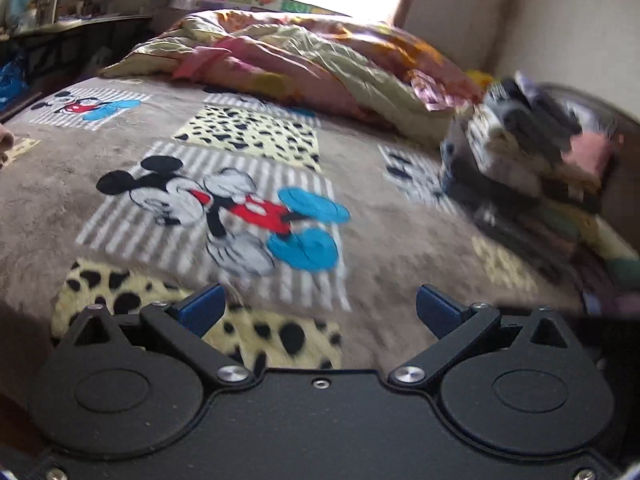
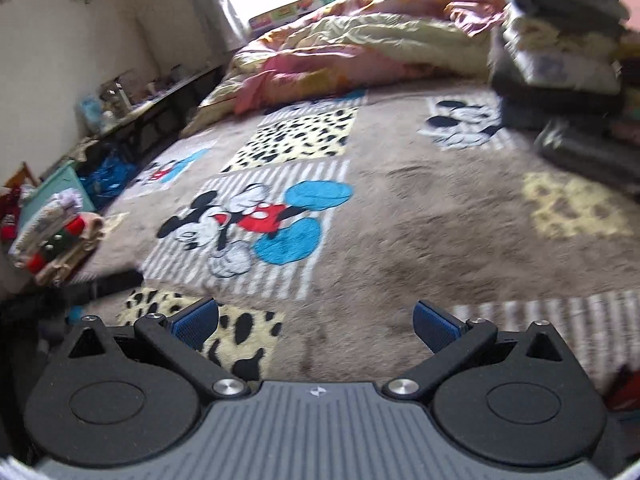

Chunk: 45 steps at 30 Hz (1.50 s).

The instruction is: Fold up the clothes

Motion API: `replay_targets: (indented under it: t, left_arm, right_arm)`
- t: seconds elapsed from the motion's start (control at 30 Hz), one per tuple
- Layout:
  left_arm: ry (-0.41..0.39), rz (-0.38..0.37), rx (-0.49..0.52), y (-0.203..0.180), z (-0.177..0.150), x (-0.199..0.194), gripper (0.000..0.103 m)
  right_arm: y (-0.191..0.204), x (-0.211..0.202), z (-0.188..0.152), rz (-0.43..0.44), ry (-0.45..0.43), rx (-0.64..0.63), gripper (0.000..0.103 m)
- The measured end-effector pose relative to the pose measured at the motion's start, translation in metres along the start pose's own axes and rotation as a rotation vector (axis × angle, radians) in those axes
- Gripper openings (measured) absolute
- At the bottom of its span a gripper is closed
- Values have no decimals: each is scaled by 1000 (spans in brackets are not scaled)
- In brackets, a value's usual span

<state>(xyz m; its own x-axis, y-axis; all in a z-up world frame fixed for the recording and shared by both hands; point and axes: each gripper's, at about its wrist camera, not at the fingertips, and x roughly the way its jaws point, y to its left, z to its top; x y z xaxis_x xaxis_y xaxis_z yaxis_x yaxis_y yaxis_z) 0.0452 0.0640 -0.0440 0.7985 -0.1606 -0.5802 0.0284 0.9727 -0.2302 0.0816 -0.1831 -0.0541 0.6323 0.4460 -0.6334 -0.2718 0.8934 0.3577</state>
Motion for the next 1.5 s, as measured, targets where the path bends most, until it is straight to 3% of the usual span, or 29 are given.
replay_targets:
  t: [0.13,0.4,0.53,1.03,1.5]
  left_arm:
    - [15,71,85,-29,-10,-8,102]
    - [43,82,52,-47,-17,-24,102]
    - [60,106,98,-60,-21,-27,102]
    - [6,141,181,-79,-20,-55,102]
    - [6,131,186,-88,-9,-32,102]
  right_arm:
    - [4,-10,-2,-71,-3,-17,103]
    - [8,-36,-13,-173,-11,-43,103]
    - [8,-54,-20,-199,-35,-52,103]
    - [11,-81,-21,-169,-82,-51,103]
    - [-1,-74,-15,-184,-66,-33,103]
